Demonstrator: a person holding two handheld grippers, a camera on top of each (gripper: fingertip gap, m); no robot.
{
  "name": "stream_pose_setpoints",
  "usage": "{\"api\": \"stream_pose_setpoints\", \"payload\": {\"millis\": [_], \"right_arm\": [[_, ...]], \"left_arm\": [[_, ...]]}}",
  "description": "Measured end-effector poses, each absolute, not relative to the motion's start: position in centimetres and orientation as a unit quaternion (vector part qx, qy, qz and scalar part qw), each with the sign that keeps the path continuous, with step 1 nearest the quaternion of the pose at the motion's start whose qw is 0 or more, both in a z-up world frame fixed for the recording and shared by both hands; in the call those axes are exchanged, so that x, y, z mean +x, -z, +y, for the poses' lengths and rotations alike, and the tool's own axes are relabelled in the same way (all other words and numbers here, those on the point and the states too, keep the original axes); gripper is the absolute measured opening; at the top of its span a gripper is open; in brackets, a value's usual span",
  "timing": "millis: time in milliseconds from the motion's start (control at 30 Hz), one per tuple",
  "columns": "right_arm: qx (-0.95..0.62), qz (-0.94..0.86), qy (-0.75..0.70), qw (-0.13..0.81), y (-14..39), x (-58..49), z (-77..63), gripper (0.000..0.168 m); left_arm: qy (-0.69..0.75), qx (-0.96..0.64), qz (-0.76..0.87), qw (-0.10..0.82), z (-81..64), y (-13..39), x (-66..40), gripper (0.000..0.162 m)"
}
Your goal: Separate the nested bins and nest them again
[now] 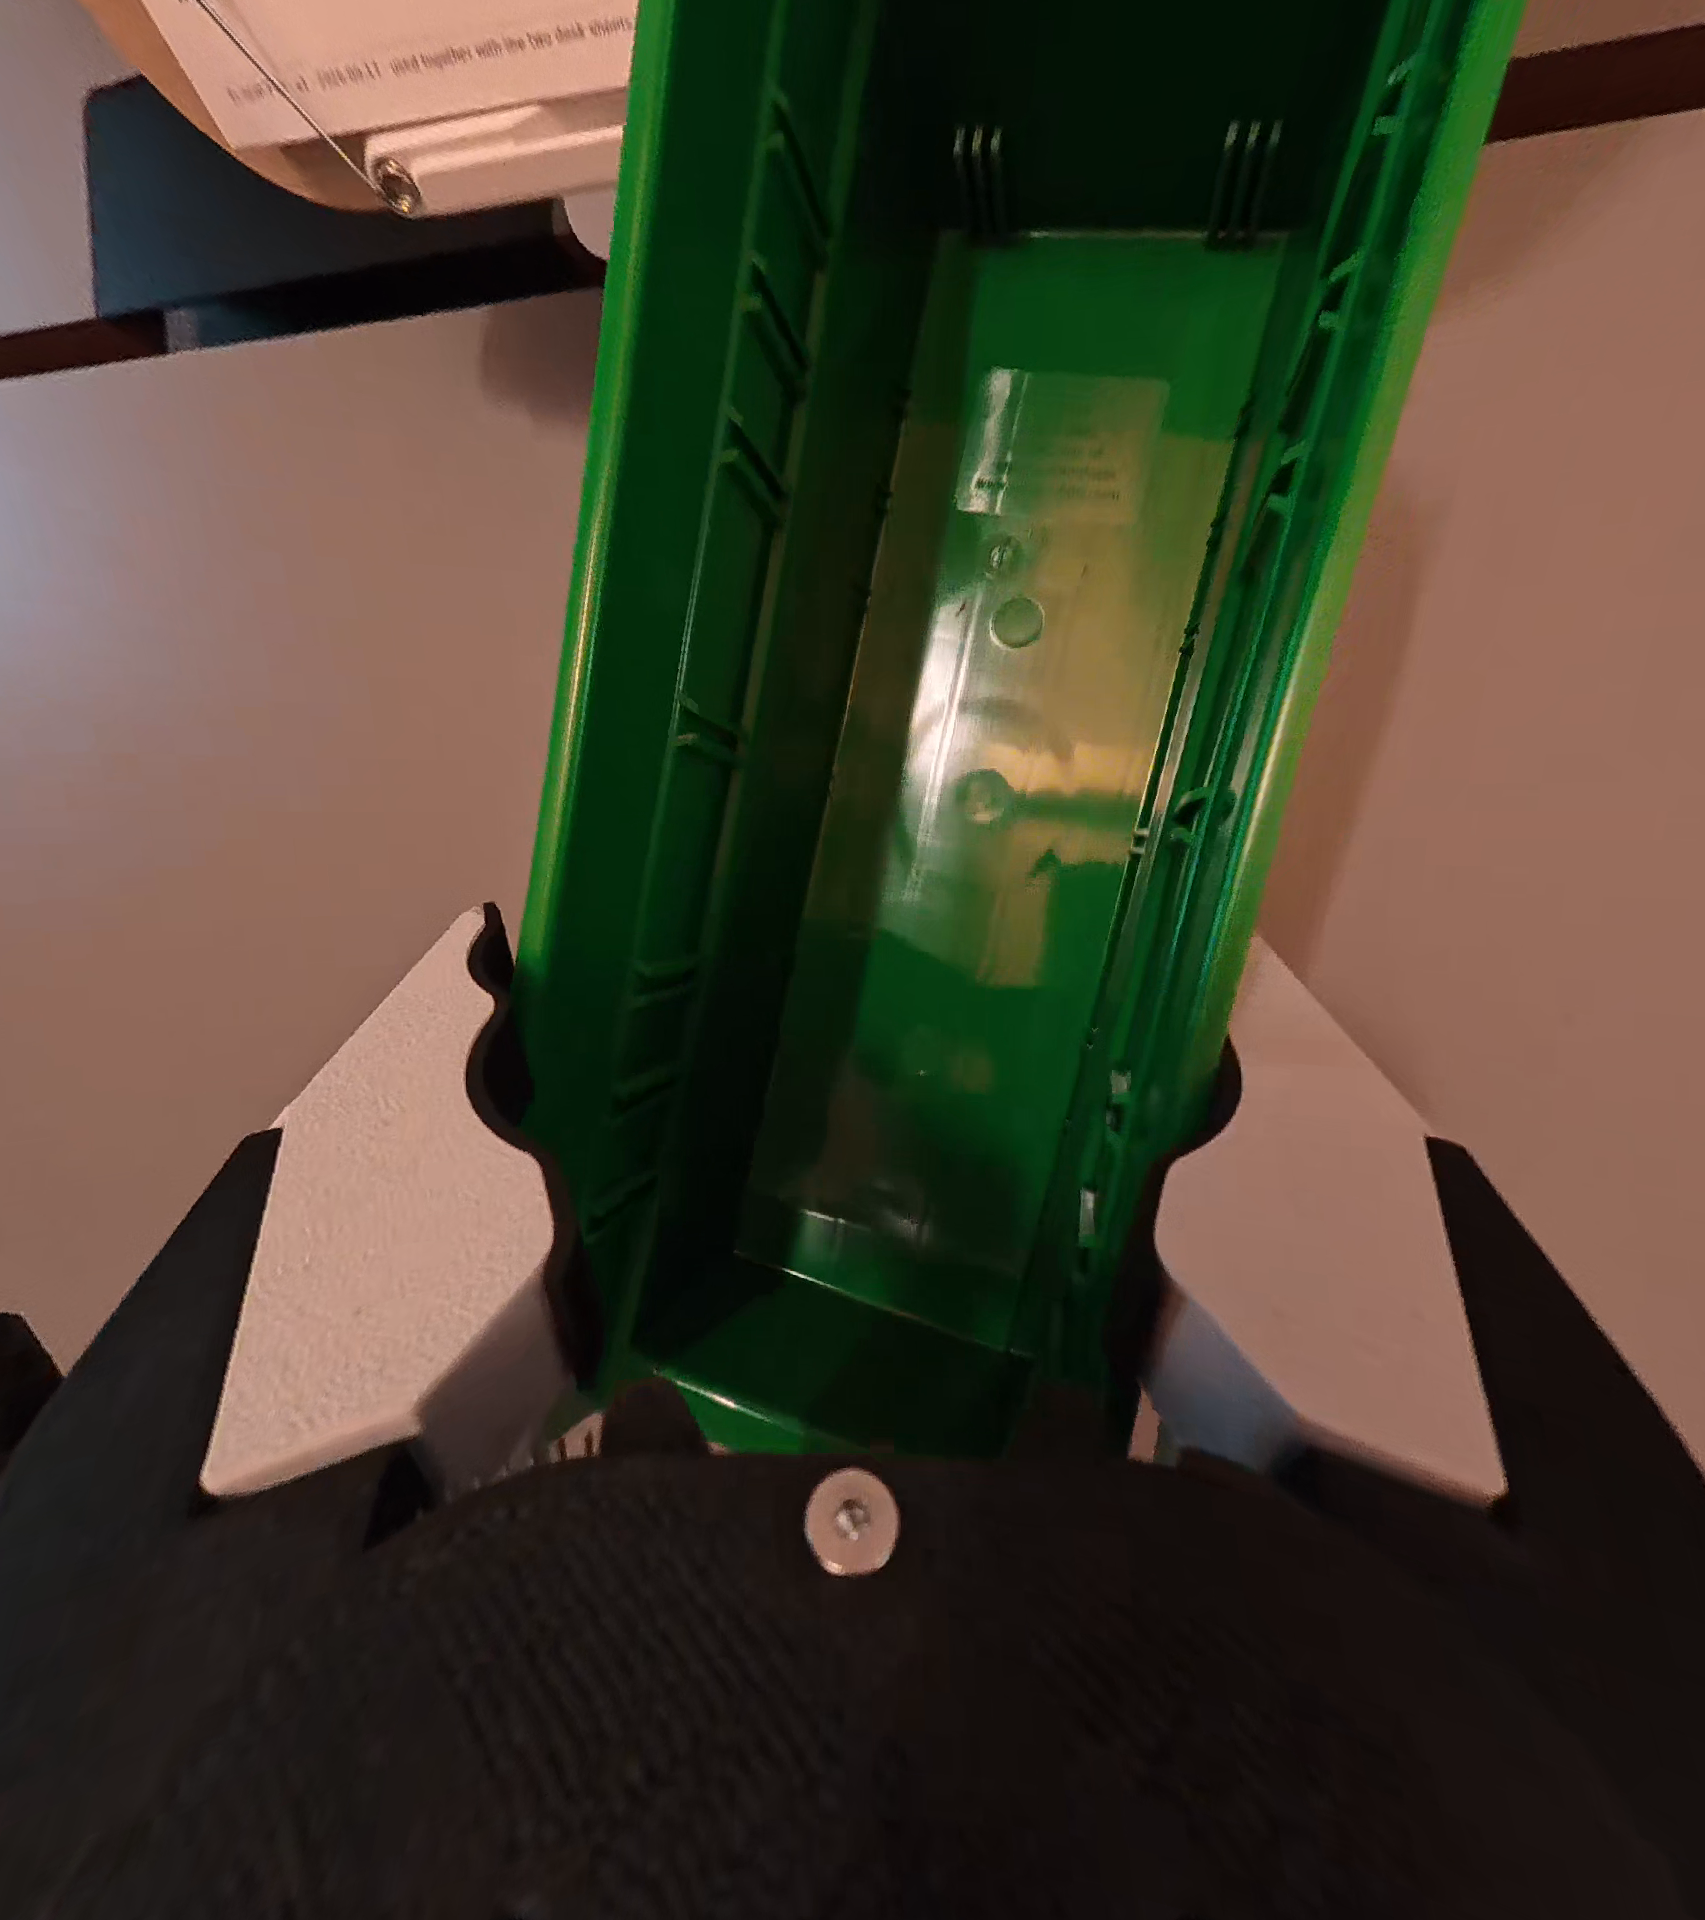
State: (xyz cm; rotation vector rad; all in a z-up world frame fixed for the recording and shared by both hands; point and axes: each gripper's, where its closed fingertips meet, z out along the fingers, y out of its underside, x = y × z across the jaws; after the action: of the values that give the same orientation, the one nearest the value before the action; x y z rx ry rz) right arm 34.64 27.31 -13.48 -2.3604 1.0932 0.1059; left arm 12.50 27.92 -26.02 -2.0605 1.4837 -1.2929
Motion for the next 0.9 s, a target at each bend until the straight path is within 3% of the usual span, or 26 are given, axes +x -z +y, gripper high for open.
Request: {"api": "stream_pose_setpoints", "payload": {"millis": [267,433,500,633,767,900], "right_arm": [[-0.861,0.402,-0.048,0.306,12.4,34.8,27.9,0.133],[-0.83,0.342,-0.089,0.431,5.4,34.8,28.0,0.136],[-0.802,0.288,-0.094,0.514,1.1,34.0,26.9,0.12],[-0.737,0.189,-0.034,0.647,-3.4,31.6,20.1,0.12],[-0.709,0.101,0.078,0.694,2.6,30.0,12.7,0.11],[-0.723,0.108,0.052,0.68,12.7,29.7,9.9,0.095]], "left_arm": [[0.453,-0.699,0.529,0.16,27.1,25.4,13.0,0.095],[0.488,-0.648,0.546,0.21,25.6,23.2,14.4,0.078],[0.49,-0.622,0.554,0.257,25.2,22.1,15.1,0.07],[0.476,-0.582,0.565,0.339,24.6,20.5,15.9,0.07],[0.447,-0.55,0.591,0.385,24.0,20.3,16.5,0.071],[0.413,-0.525,0.607,0.43,24.1,20.7,17.2,0.072]]}}
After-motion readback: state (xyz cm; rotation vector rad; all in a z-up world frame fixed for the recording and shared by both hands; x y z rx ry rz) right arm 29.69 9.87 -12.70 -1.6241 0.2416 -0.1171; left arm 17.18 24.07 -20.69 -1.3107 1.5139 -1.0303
